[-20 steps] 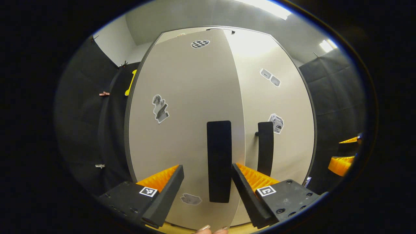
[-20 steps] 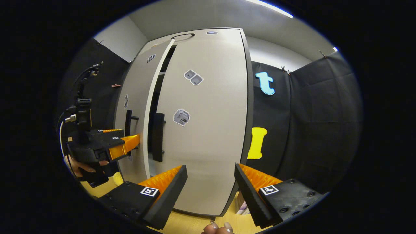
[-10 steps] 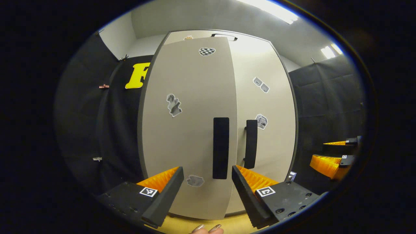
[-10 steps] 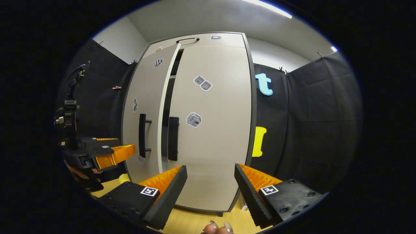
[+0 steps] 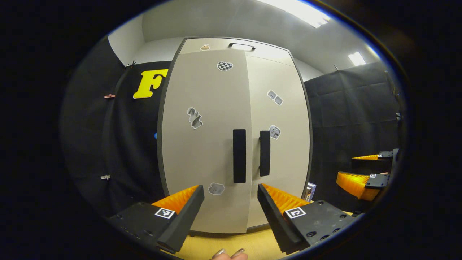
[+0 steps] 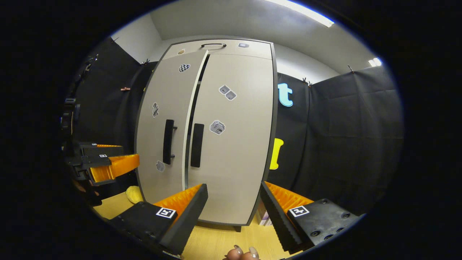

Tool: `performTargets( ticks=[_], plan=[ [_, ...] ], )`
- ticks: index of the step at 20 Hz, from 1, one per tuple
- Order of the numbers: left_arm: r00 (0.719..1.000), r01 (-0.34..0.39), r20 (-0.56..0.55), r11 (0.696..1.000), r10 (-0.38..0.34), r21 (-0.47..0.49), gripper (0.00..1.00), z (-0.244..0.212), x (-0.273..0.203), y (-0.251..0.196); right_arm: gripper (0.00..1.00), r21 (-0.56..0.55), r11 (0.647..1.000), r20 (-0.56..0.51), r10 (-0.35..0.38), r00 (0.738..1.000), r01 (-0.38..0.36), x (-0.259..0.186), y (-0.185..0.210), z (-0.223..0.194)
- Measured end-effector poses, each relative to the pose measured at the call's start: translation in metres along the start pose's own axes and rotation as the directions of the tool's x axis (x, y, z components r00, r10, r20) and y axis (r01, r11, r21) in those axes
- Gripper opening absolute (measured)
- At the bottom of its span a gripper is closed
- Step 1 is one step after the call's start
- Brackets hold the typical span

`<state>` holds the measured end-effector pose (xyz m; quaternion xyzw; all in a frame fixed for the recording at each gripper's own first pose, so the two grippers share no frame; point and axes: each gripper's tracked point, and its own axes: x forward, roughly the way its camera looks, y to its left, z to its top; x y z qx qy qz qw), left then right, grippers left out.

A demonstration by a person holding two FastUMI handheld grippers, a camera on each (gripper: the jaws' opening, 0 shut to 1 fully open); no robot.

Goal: Grasp the bottle in the cabinet with the left hand and place it on the coaster, then close the right door with the right hand and the left door with the left hand.

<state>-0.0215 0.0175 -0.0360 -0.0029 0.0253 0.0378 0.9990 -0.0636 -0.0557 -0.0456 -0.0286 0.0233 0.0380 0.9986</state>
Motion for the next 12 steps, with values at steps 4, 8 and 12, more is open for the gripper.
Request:
performTargets(
  ticks=[4, 8, 12],
  plan=[
    [0.998, -0.055, 0.029, 0.998, 0.054, 0.016, 0.95, 0.014, -0.026, -0.03, 0.97, -0.003, 0.998, 0.033, 0.066, 0.997, -0.066, -0.015, -0.021, 0.008],
    [0.987, -0.151, 0.052, 0.988, 0.15, 0.017, 0.95, 0.027, -0.051, -0.077, 0.98, -0.01, 0.99, 0.035, 0.14, 0.989, -0.14, -0.029, -0.062, 0.01],
    [0.984, -0.17, 0.051, 0.985, 0.169, 0.005, 0.95, 0.036, -0.074, -0.126, 0.97, 0.023, 0.981, 0.035, 0.193, 0.981, -0.194, -0.048, -0.092, 0.01]
  ],
)
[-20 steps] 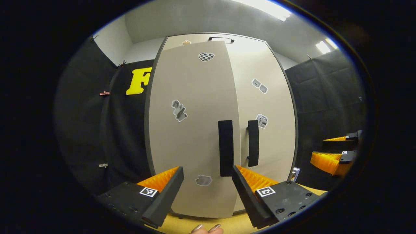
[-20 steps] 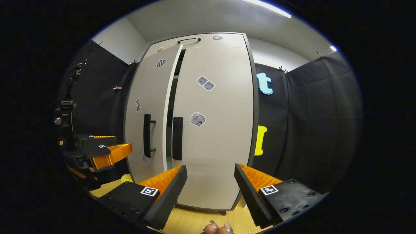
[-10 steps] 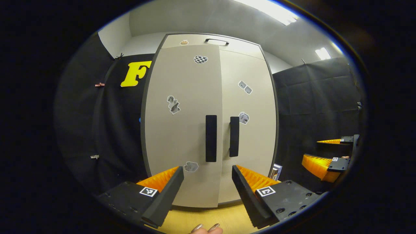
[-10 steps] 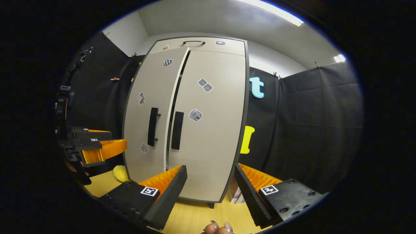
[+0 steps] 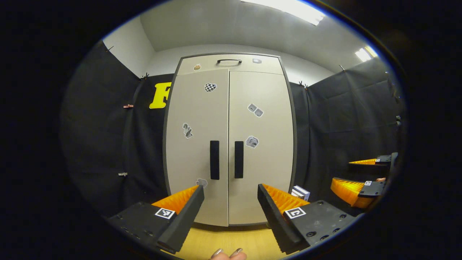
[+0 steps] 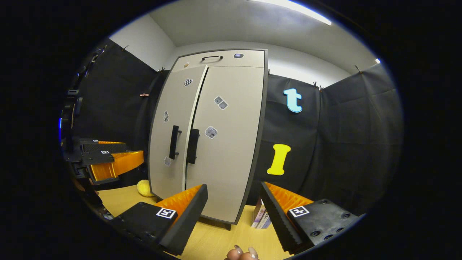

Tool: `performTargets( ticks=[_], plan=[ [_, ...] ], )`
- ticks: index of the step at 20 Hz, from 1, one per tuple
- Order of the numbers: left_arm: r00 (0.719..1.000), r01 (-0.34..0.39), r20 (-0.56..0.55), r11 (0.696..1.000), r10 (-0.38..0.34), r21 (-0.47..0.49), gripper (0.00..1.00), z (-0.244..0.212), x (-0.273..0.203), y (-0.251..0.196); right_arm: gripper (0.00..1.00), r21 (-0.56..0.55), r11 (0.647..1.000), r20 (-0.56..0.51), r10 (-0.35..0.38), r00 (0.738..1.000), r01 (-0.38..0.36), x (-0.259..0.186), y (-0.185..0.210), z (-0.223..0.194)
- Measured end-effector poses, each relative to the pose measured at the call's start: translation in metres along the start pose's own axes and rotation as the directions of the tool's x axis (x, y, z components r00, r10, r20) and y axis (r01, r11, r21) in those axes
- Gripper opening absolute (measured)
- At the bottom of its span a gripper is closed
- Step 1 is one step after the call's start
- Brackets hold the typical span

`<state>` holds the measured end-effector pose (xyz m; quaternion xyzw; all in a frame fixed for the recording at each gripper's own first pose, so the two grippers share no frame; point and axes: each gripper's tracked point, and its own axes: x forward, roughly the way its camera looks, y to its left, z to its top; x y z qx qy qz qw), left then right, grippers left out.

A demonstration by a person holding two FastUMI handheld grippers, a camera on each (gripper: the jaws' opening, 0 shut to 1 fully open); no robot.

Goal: Grasp the bottle in the cabinet with the left hand and place it on the coaster, then close the right door with the right hand and the left door with the left hand.

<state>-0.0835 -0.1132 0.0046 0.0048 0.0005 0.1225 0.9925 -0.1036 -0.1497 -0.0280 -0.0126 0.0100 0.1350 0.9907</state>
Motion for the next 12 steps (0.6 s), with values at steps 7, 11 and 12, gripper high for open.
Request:
performTargets(
  ticks=[7, 11, 12],
  plan=[
    [0.995, 0.095, 0.025, 0.995, -0.096, 0.026, 0.96, 0.023, -0.022, -0.035, 0.97, 0.009, 0.998, 0.0, -0.066, 0.998, 0.066, -0.041, -0.017, 0.003],
    [0.998, 0.069, -0.004, 0.997, -0.069, 0.027, 0.96, 0.017, -0.041, -0.008, 0.97, 0.029, 0.999, -0.005, -0.044, 0.999, 0.044, -0.054, 0.006, 0.006],
    [0.998, 0.067, -0.008, 0.997, -0.067, 0.029, 0.96, 0.014, -0.047, -0.002, 0.97, 0.025, 0.999, -0.01, -0.041, 0.999, 0.041, -0.058, 0.011, 0.005]
  ],
)
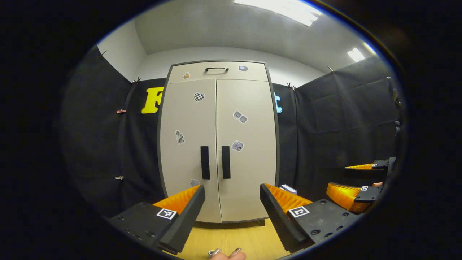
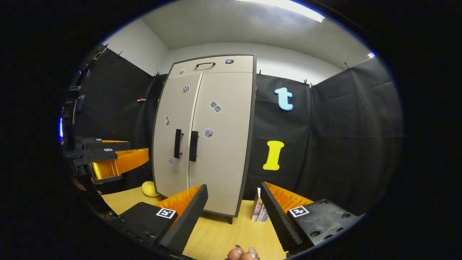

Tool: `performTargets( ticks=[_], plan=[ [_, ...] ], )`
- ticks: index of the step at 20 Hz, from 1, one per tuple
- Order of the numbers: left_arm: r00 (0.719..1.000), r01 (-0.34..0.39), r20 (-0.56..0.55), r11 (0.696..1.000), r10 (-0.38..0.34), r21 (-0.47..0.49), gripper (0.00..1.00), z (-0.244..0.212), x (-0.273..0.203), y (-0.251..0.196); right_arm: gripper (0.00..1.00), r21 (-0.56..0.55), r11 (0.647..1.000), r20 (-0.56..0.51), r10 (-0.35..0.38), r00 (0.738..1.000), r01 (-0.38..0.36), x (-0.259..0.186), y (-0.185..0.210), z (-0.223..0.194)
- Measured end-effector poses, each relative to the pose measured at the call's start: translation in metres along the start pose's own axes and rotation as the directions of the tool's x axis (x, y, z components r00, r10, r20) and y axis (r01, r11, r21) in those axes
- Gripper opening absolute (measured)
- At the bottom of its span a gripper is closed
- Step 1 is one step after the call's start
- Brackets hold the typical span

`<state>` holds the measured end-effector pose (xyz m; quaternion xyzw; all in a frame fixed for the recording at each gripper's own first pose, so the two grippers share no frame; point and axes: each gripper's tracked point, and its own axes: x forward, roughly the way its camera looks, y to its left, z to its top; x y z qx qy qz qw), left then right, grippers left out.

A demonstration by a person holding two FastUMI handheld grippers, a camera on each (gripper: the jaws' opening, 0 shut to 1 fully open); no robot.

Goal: Grasp the bottle in the cabinet with the left hand and place it on the coaster, then close the right door with the right hand and the left door with the left hand.

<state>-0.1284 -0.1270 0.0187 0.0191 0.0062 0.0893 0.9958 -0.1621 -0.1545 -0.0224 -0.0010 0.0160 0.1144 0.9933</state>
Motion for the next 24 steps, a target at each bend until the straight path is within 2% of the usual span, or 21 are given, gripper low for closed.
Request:
performTargets(
  ticks=[6, 24],
  plan=[
    [1.0, 0.002, 0.017, 1.0, -0.003, 0.013, 0.96, 0.004, -0.018, 0.012, 0.97, -0.024, 1.0, 0.003, 0.016, 1.0, -0.016, -0.013, 0.024, 0.003],
    [0.999, -0.037, 0.039, 0.999, 0.037, -0.002, 0.96, 0.008, -0.022, 0.023, 0.97, -0.019, 0.999, 0.029, 0.051, 0.998, -0.051, -0.006, 0.034, 0.012]
  ],
)
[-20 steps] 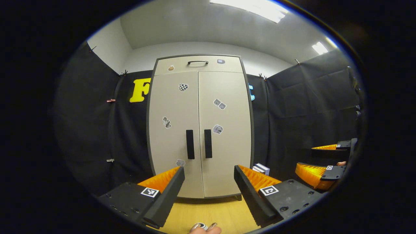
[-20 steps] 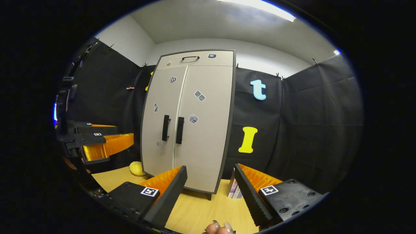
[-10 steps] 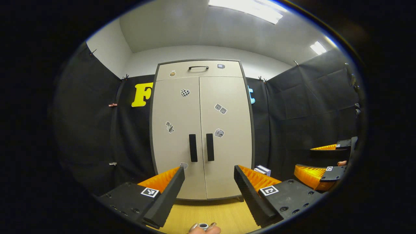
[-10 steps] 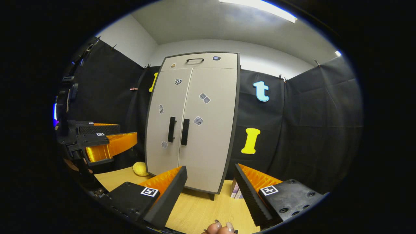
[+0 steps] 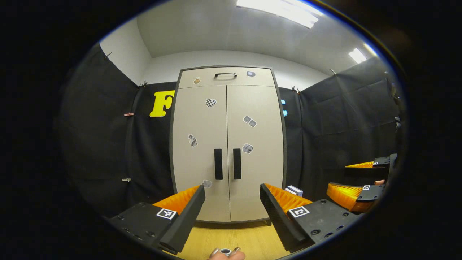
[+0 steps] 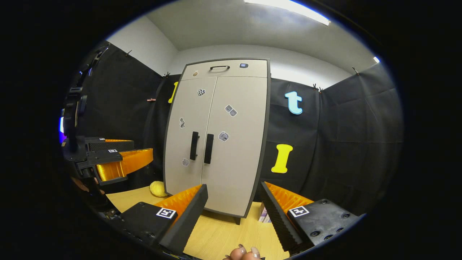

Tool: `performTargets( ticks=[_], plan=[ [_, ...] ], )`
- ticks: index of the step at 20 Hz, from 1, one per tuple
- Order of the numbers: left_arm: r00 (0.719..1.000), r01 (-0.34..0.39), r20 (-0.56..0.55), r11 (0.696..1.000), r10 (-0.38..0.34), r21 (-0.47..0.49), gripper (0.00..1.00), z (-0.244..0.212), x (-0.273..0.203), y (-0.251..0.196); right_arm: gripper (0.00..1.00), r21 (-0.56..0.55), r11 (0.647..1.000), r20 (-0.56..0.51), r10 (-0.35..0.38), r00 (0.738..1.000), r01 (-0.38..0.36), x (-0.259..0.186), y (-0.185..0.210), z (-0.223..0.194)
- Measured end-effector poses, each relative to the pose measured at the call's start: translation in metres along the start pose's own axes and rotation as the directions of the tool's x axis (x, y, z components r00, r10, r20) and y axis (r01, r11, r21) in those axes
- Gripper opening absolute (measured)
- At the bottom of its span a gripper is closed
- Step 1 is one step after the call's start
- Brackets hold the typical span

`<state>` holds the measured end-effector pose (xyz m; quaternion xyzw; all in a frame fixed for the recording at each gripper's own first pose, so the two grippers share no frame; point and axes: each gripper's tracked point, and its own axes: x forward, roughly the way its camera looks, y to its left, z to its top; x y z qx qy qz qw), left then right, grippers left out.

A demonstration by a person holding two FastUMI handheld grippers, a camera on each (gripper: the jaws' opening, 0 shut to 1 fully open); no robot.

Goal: Grasp the bottle in the cabinet with the left hand and place it on the coaster, then close the right door with the right hand and the left door with the left hand.

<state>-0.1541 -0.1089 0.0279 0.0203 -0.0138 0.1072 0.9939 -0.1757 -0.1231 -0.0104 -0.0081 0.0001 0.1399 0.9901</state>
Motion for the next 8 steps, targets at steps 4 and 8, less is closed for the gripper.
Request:
performTargets(
  ticks=[4, 8],
  plan=[
    [1.0, -0.002, -0.003, 1.0, 0.002, -0.001, 0.96, -0.0027, 0.0041, 0.0025, 0.97, -0.001, 1.0, 0.009, 0.008, 1.0, -0.008, 0.0034, 0.0051, 0.0018],
    [1.0, 0.018, -0.003, 1.0, -0.018, -0.015, 0.97, -0.0041, 0.0051, 0.0042, 0.97, 0.003, 1.0, 0.017, 0.01, 1.0, -0.01, 0.0074, 0.0102, 0.0028]
  ],
)
